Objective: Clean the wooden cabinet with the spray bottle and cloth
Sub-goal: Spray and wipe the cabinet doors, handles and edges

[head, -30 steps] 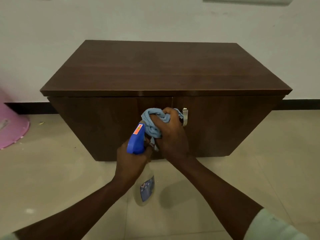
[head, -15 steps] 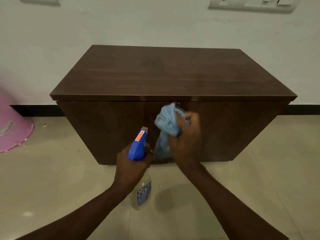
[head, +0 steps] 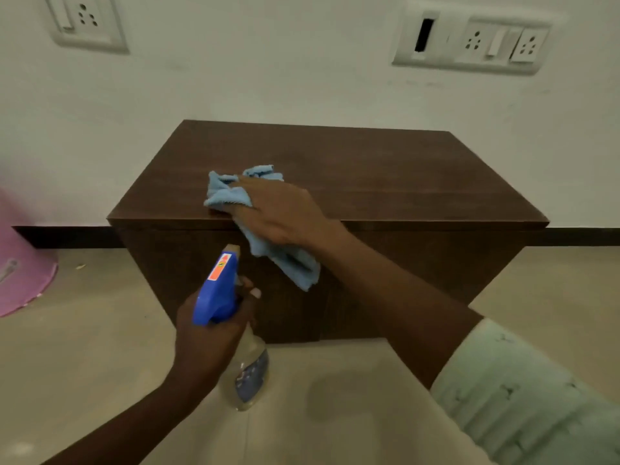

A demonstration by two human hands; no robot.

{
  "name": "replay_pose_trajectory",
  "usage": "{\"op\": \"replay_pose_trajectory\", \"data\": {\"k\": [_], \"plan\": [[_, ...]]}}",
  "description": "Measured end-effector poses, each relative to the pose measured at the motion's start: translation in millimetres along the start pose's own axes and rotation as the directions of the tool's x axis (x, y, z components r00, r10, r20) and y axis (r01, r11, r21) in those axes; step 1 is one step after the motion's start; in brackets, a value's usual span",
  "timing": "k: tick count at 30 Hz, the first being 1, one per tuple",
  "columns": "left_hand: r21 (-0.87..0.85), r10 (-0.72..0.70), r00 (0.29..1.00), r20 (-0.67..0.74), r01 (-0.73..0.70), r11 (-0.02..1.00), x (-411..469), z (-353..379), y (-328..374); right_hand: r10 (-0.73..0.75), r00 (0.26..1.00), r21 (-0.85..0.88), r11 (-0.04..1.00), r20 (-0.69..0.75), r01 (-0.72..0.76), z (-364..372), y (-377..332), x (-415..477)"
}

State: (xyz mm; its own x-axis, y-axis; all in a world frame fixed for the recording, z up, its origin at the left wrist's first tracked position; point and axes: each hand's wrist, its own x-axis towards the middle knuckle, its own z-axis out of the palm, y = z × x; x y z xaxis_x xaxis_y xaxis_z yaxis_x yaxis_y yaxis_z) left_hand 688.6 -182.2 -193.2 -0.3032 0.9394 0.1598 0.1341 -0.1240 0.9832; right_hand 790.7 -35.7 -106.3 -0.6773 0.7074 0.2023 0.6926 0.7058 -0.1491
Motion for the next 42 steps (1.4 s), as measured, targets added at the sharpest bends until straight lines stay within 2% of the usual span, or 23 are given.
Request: {"op": "replay_pose_trajectory", "data": {"k": [1, 3, 5, 6, 8, 9, 10, 11, 12, 14, 16, 19, 22, 24, 26, 28, 29, 31, 33, 35, 36, 38, 42], "plan": [[-0.004, 0.004, 1.0, 0.021, -0.004, 1.0, 0, -3, 3, 0.045, 0.998, 0.029, 0.999, 0.032, -0.046, -7, 21, -10], [0.017, -0.002, 0.999, 0.051, 0.001, 1.0, 2, -4, 6, 0.229, 0.973, -0.003, 0.973, -0.041, -0.229, -24, 76, -50], [0.073, 0.013, 0.997, 0.076, -0.019, 0.997, 5, 0, 6, 0.437, 0.892, -0.074, 0.892, -0.112, -0.446, -46, 141, -97], [0.084, 0.019, 0.996, 0.084, -0.026, 0.996, 6, 2, 7, 0.554, 0.824, -0.089, 0.821, -0.118, -0.564, -59, 173, -119], [0.048, 0.022, 0.995, 0.1, -0.027, 0.999, 7, 6, 11, 0.821, 0.556, -0.021, 0.558, -0.129, -0.829, -79, 223, -138], [0.031, 0.025, 0.994, 0.107, -0.029, 0.999, 8, 8, 13, 0.899, 0.418, 0.029, 0.425, -0.131, -0.905, -84, 237, -133], [0.027, 0.029, 0.992, 0.119, -0.033, 0.999, 11, 9, 16, 0.932, 0.338, 0.078, 0.349, -0.129, -0.934, -81, 241, -116], [0.014, 0.027, 0.991, 0.134, -0.029, 0.999, 11, 13, 20, 0.934, 0.335, 0.097, 0.347, -0.124, -0.933, -74, 238, -95], [-0.008, 0.019, 0.99, 0.138, -0.019, 1.0, 12, 14, 23, 0.908, 0.406, 0.085, 0.415, -0.108, -0.906, -63, 225, -63], [-0.055, 0.012, 0.99, 0.142, -0.004, 0.998, 14, 19, 29, 0.744, 0.667, 0.029, 0.668, -0.041, -0.744, -37, 183, 9], [-0.074, 0.013, 0.989, 0.145, -0.002, 0.997, 16, 23, 30, 0.506, 0.861, 0.052, 0.86, 0.055, -0.508, -15, 119, 74], [-0.108, -0.032, 0.991, 0.13, 0.046, 0.993, 22, 27, 30, 0.16, 0.976, 0.205, 0.96, 0.148, -0.189, 0, 42, 109], [-0.096, -0.026, 0.992, 0.126, 0.038, 0.995, 29, 27, 34, 0.044, 0.997, 0.138, 0.989, 0.057, -0.051, -3, 52, 85], [-0.095, -0.009, 0.99, 0.144, 0.023, 0.995, 35, 27, 36, 0.179, 0.982, 0.039, 0.983, -0.055, -0.177, -14, 96, 40], [-0.093, -0.005, 0.985, 0.17, 0.021, 0.995, 36, 25, 35, 0.446, 0.871, -0.034, 0.886, -0.206, -0.462, -33, 146, -32], [-0.075, -0.019, 0.982, 0.188, 0.034, 0.997, 31, 21, 34, 0.679, 0.649, 0.101, 0.714, -0.342, -0.693, -50, 163, -98], [-0.065, -0.031, 0.981, 0.191, 0.044, 0.997, 26, 19, 33, 0.709, 0.581, 0.133, 0.672, -0.399, -0.729, -54, 157, -115], [-0.041, -0.051, 0.985, 0.164, 0.059, 0.997, 14, 16, 32, 0.699, 0.553, 0.164, 0.675, -0.452, -0.719, -40, 124, -97], [-0.031, -0.069, 0.994, 0.091, 0.072, 0.997, 7, 9, 33, 0.626, 0.651, 0.145, 0.759, -0.429, -0.634, -15, 63, -47], [-0.044, -0.109, 0.993, -0.054, 0.106, 0.993, 2, 2, 32, 0.422, 0.783, 0.094, 0.898, -0.456, -0.429, 18, -7, -1], [-0.027, -0.158, 0.978, -0.135, 0.156, 0.987, -1, -3, 32, 0.348, 0.809, 0.083, 0.932, -0.474, -0.353, 33, -36, 13], [-0.003, -0.261, 0.937, -0.233, 0.268, 0.963, -2, -16, 29, 0.221, 0.83, 0.111, 0.975, -0.513, -0.191, 49, -68, 22], [0.057, -0.21, 0.956, -0.204, 0.226, 0.972, -7, -34, 11, -0.113, 0.773, 0.122, 0.963, -0.624, 0.24, 74, -58, -15]]}}
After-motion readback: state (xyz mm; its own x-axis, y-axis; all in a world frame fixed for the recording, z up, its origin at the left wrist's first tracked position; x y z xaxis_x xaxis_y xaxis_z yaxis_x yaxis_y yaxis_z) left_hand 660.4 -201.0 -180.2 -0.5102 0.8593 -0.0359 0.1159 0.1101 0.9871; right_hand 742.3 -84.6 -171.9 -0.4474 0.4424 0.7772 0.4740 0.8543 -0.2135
